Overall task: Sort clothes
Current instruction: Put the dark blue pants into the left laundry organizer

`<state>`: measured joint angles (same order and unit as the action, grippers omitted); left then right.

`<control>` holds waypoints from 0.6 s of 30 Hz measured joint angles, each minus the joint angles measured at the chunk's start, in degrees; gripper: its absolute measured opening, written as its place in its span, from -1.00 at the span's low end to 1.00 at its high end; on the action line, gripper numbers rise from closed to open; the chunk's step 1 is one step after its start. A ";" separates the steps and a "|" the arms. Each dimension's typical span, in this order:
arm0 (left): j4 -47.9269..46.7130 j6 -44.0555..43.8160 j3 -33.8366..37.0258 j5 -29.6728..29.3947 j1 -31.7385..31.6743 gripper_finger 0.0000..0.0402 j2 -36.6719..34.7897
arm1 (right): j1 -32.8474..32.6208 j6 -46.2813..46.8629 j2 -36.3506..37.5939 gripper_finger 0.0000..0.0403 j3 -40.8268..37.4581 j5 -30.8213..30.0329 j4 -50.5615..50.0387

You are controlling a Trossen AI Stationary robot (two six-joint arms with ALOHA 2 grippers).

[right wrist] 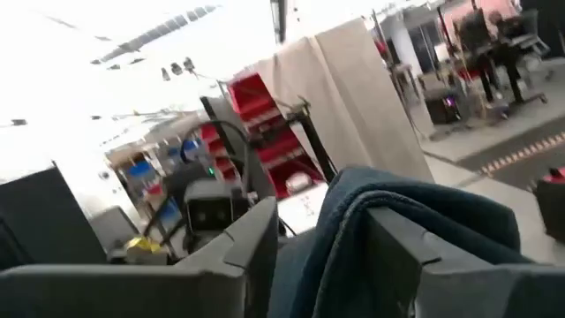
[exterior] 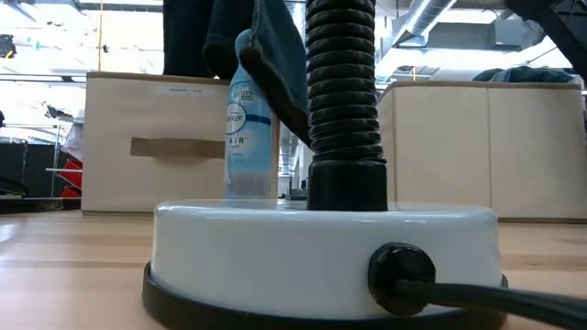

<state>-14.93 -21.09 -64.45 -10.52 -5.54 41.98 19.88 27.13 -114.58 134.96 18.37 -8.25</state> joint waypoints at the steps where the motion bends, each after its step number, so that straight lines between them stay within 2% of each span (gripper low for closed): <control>1: -0.21 -0.04 0.00 -0.02 0.00 0.46 0.00 | 0.01 -0.56 0.35 -0.14 -0.03 -0.02 -1.71; 8: 2.14 0.28 0.00 -0.22 0.00 0.46 0.04 | 0.18 -8.12 3.06 0.01 0.00 -0.19 -11.70; 14: 7.44 1.55 0.00 0.51 -0.02 0.46 -0.03 | 1.03 -8.23 2.99 -0.07 0.08 -2.05 -18.01; 18: 3.81 1.46 0.00 -0.76 -0.02 0.46 -0.88 | 0.80 -10.35 2.99 -0.18 0.08 -2.07 -19.85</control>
<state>-11.12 -19.63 -64.45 -11.28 -5.56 41.10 20.67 16.77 -111.59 135.04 16.29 -28.10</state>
